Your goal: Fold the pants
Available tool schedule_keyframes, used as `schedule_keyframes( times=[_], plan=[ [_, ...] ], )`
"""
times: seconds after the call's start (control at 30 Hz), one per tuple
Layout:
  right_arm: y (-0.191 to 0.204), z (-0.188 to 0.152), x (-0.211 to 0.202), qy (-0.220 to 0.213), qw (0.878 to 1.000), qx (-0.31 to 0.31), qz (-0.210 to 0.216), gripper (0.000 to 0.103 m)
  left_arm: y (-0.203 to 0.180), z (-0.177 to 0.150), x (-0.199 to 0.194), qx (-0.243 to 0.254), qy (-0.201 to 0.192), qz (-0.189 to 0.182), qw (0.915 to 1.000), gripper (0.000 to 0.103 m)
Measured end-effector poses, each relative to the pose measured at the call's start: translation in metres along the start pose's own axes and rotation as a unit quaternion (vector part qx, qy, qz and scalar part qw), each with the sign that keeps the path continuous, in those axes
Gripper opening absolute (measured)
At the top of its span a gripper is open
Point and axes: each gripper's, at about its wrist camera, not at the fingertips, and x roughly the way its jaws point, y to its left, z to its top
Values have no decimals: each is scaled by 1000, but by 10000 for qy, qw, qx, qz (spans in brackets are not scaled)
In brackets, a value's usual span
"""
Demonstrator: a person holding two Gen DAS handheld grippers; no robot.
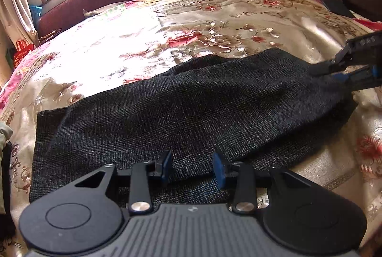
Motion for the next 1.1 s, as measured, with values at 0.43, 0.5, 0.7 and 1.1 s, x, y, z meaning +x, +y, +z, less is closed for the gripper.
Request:
schedule_keyframes(
  times=[0.43, 0.5, 0.7, 1.1],
  plan=[
    [-8, 11, 31, 332, 9976, 240, 549, 29, -3, 9, 8, 124, -25, -23, 9999, 51],
    [-14, 8, 54, 554, 9967, 457, 367, 28, -5, 14, 13, 81, -29, -34, 10000, 51],
    [-12, 2, 23, -7, 9953, 674, 698, 7, -24, 21, 22, 185, 233, -245, 9993, 50],
    [-53, 14, -102, -856, 9917, 760, -589, 7, -126, 38, 17, 554, 38, -1699, 9839, 50]
  ],
)
